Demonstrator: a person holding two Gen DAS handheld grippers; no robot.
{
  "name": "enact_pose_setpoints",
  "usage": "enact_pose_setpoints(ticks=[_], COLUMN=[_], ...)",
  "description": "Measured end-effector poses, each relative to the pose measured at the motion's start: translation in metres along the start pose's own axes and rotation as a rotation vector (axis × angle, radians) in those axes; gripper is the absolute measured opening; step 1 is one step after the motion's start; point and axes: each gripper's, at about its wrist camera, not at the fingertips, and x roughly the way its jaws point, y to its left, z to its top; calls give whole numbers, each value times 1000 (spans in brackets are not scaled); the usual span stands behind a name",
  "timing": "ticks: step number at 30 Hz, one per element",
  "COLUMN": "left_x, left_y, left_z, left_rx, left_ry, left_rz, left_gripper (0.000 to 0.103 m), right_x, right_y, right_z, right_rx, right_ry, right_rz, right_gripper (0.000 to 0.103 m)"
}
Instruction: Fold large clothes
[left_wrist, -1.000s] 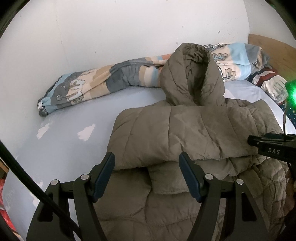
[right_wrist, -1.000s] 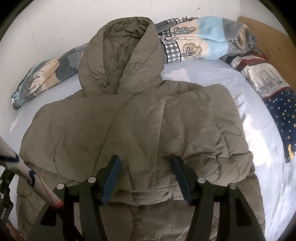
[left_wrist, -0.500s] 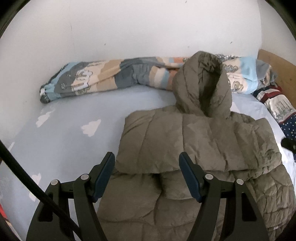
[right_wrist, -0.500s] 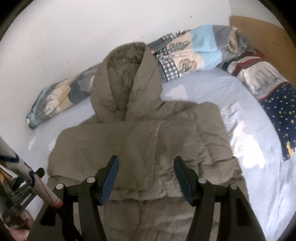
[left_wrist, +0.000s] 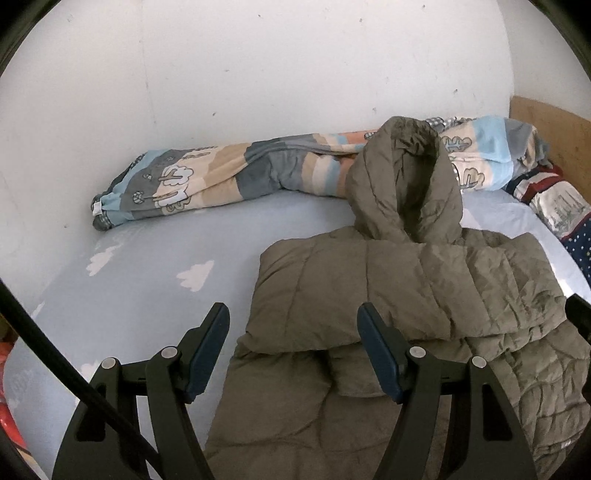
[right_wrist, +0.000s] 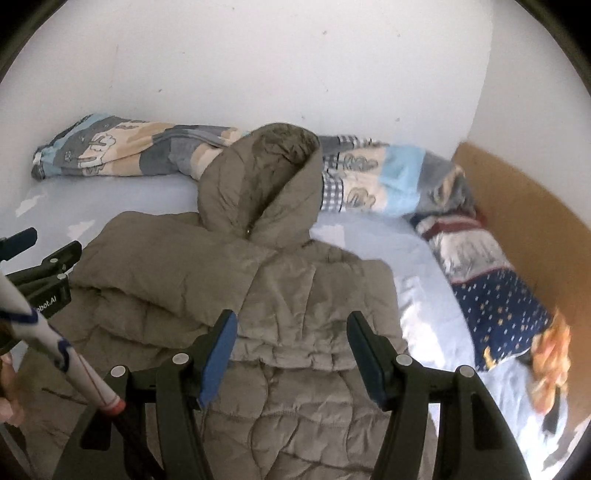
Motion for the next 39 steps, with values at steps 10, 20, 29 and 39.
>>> enact_pose_setpoints(ticks=[10, 20, 29, 39], left_x=[7, 10, 9, 9], left_y=[-17, -22, -22, -22], left_z=[-6, -9, -9, -9], left_rx=[56, 82, 81, 82], left_ry=[6, 10, 11, 10], left_rz=[15, 13, 12, 12], left_gripper=[71, 71, 71, 71], right_x=[3, -1, -2, -3], right_y=[15, 19, 23, 24], right_z=[0, 1, 1, 1], right_rx=[-59, -74, -92, -97], right_ry=[-30, -52, -57, -62], right_rz=[9, 0, -11, -18], right_gripper=[66, 66, 67, 68])
